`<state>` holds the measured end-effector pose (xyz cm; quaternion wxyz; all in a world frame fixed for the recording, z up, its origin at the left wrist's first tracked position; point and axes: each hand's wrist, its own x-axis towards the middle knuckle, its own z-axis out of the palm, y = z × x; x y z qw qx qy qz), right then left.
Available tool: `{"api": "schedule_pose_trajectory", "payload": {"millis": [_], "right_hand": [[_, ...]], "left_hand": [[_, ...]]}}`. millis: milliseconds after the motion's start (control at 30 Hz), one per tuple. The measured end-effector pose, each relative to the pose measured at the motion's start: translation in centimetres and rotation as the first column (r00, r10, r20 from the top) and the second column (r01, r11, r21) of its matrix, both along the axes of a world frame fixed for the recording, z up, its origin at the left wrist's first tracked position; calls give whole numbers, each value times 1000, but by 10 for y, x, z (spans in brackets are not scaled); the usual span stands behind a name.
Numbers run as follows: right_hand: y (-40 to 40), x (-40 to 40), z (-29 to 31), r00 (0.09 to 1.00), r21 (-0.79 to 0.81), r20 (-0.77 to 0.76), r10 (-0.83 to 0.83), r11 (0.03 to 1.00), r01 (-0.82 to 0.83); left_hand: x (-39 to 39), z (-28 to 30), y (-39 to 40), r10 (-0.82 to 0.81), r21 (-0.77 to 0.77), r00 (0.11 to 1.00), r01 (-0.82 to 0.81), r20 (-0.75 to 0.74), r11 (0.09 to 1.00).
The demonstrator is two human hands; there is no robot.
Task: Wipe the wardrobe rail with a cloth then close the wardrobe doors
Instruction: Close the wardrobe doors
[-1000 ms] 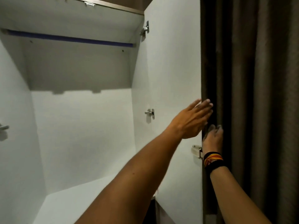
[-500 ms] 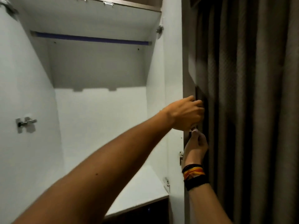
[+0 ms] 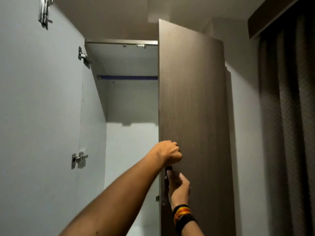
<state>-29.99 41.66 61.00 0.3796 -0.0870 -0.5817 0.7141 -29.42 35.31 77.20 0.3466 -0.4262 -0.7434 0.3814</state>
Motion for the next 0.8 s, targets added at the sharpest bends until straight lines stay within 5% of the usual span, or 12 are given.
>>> {"api": "schedule_pose_trajectory", "payload": {"millis": [367,600,800], "right_hand": [[-8,-68,21,995,-272,25,92,959,-82],[-1,-106,13,988,191,9,-153,970,148],[2,-130,-5,971,310,-25,-240,921,236]], "left_hand": [[-78,-1,4,60,34,998,-61,32,998],[-109,1,4,64,28,998,-64,17,998],[-112,-1,-5,23,71,999,-26,44,997]]}}
